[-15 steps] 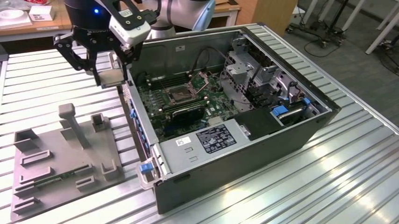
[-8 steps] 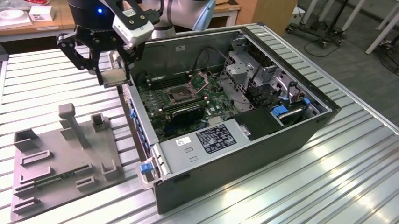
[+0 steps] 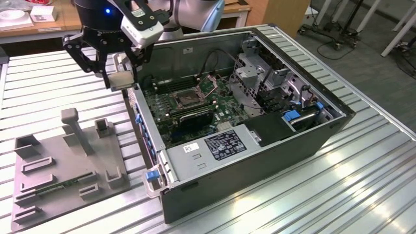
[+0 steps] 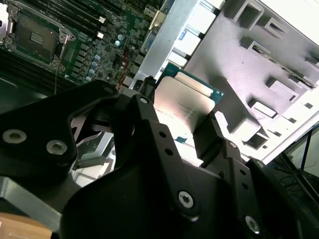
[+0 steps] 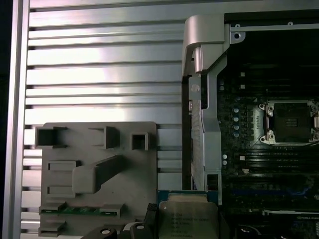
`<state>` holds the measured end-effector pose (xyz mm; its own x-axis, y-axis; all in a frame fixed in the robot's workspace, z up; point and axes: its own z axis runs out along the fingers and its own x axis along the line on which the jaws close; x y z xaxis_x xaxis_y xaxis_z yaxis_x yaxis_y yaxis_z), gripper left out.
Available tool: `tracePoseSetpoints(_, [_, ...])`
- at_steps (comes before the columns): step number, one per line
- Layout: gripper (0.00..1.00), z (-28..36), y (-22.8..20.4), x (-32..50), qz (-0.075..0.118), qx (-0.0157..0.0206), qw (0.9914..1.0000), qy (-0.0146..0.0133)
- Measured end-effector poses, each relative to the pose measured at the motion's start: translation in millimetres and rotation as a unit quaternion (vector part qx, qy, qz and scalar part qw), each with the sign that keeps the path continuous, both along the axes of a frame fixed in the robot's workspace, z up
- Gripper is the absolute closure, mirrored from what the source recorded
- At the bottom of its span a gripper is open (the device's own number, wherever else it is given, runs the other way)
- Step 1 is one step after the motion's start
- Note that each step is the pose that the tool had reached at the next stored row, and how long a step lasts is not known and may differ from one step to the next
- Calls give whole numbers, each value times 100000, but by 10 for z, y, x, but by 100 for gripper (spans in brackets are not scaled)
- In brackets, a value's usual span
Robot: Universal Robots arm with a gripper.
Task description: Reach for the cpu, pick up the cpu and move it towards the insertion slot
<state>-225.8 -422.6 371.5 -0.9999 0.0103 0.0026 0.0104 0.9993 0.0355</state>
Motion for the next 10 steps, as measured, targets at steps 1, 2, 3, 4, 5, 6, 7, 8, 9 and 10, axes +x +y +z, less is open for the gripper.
tracePoseSetpoints(1, [45, 0, 0, 6, 0, 0, 100000, -2])
tracePoseSetpoints(2, [45, 0, 0, 12, -2, 0, 100000, -3])
tracePoseSetpoints(3, [45, 0, 0, 17, -2, 0, 100000, 0])
tracePoseSetpoints(4, [45, 0, 0, 21, -1, 3, 100000, -2])
tracePoseSetpoints(5, [45, 0, 0, 25, -5, 1, 100000, -3])
tracePoseSetpoints(6, [45, 0, 0, 30, -3, 4, 100000, -3])
tracePoseSetpoints(7, [45, 0, 0, 33, -3, 2, 100000, 0])
tracePoseSetpoints(8, [45, 0, 0, 34, -7, 3, 100000, -1])
tracePoseSetpoints(9, [45, 0, 0, 38, -1, 0, 100000, -1])
tracePoseSetpoints(10, [45, 0, 0, 39, -4, 0, 100000, -2])
